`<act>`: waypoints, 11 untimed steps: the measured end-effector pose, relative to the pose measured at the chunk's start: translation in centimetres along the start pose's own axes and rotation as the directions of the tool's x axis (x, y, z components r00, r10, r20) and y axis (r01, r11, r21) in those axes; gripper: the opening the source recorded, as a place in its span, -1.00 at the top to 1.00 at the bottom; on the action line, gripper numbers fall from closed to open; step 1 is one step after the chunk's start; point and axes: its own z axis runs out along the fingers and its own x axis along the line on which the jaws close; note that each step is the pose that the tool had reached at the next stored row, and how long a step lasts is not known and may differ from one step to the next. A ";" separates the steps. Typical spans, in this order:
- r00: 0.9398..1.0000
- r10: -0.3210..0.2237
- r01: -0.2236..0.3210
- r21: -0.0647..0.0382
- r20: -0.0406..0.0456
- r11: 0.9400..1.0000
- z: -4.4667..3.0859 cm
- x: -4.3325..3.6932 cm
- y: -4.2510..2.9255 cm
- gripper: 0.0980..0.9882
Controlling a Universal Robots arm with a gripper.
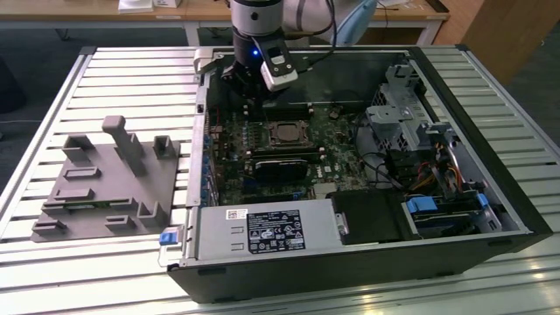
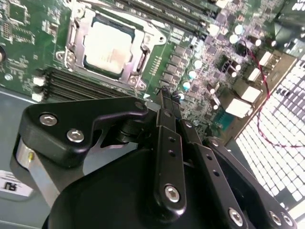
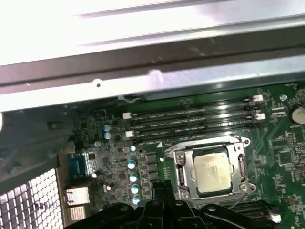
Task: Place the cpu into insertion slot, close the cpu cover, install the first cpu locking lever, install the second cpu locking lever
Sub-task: 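Install the first cpu locking lever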
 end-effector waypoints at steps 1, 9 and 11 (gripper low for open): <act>1.000 0.000 0.000 0.000 0.000 1.000 0.03 0.14 0.12 0.98; 1.000 -0.003 0.003 0.000 0.000 1.000 0.25 0.75 1.44 0.98; 1.000 -0.004 0.004 0.000 0.000 1.000 0.32 0.88 1.70 0.98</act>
